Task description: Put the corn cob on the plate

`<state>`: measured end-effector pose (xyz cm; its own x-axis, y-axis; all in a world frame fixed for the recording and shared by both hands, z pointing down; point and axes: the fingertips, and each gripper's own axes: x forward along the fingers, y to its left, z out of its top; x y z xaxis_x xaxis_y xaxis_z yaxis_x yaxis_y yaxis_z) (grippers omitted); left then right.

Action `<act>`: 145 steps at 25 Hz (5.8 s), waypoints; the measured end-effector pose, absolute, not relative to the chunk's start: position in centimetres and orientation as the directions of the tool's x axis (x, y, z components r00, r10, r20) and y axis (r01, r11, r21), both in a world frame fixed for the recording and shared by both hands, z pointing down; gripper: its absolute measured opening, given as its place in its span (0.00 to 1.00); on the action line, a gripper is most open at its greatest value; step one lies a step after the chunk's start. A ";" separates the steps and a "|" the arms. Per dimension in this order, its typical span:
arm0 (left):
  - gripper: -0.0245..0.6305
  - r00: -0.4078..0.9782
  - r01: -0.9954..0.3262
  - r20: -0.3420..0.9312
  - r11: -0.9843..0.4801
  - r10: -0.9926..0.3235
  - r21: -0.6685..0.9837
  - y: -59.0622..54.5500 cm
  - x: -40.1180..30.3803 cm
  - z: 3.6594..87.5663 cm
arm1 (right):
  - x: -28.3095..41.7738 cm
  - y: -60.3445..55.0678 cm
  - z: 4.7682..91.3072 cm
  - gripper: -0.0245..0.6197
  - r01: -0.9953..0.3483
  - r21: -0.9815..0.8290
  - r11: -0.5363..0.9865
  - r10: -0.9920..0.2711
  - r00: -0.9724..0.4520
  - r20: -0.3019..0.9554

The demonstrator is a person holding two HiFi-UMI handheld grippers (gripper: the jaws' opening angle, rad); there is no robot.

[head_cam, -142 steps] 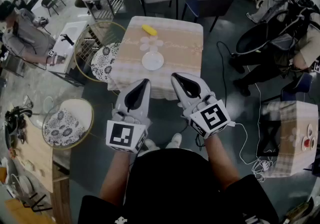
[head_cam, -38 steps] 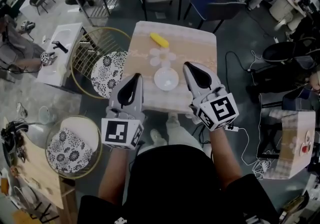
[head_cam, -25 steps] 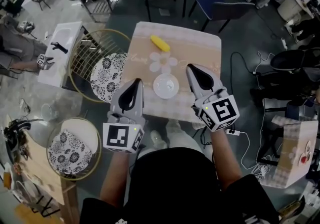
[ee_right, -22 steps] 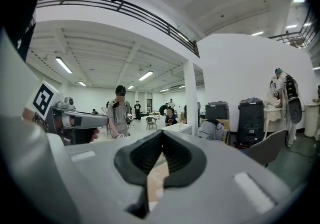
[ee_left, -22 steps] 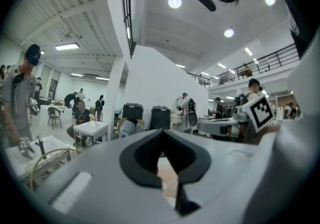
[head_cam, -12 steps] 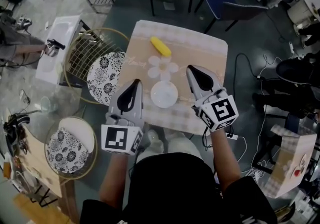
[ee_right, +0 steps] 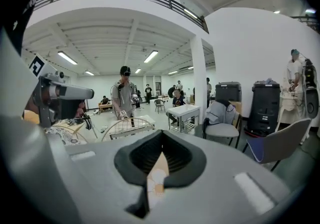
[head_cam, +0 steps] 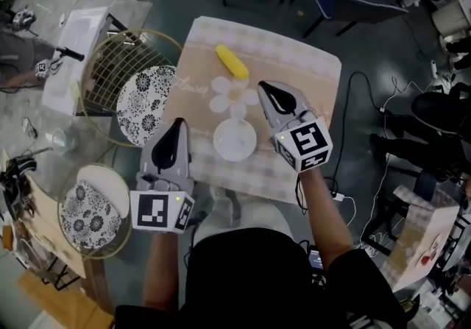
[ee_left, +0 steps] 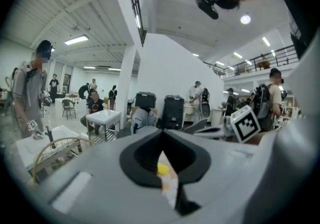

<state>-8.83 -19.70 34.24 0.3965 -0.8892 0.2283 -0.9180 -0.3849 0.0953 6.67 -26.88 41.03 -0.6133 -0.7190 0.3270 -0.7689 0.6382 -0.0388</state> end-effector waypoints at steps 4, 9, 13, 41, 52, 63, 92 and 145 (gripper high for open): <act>0.05 0.378 -0.926 0.249 -0.365 -0.892 0.099 -20.3 -9.2 35.7 | 6.0 -29.7 45.1 0.04 -0.761 -0.049 0.647 -0.691 -0.613 0.383; 0.05 0.366 -0.930 0.277 -0.350 -0.888 0.110 -20.0 -9.4 37.5 | 5.1 -32.4 50.0 0.04 -0.751 -0.041 0.659 -0.659 -0.603 0.450; 0.05 0.355 -0.935 0.297 -0.336 -0.886 0.116 -19.8 -9.8 38.4 | 4.5 -34.5 53.5 0.04 -0.747 -0.042 0.664 -0.627 -0.587 0.512; 0.05 0.253 -0.967 0.366 -0.225 -0.896 0.118 -18.3 -12.1 42.2 | 0.4 -40.7 69.8 0.45 -0.717 -0.083 0.692 -0.402 -0.478 0.781; 0.05 0.206 -0.978 0.386 -0.177 -0.899 0.110 -17.1 -13.3 42.6 | 0.2 -41.5 71.5 0.46 -0.736 -0.059 0.674 -0.401 -0.432 0.808; 0.05 0.190 -0.981 0.388 -0.162 -0.902 0.103 -16.5 -13.4 42.4 | 0.3 -41.6 71.2 0.44 -0.745 -0.033 0.667 -0.425 -0.416 0.804; 0.05 0.242 -0.970 0.355 -0.221 -0.903 0.097 -14.1 -13.1 40.2 | 0.2 -35.0 66.6 0.44 -0.718 -0.078 0.692 -0.437 -0.503 0.745; 0.05 0.381 -0.924 0.314 -0.364 -0.870 0.114 -4.9 -15.0 39.6 | -0.4 -14.9 68.3 0.44 -0.731 -0.118 0.673 -0.390 -0.485 0.783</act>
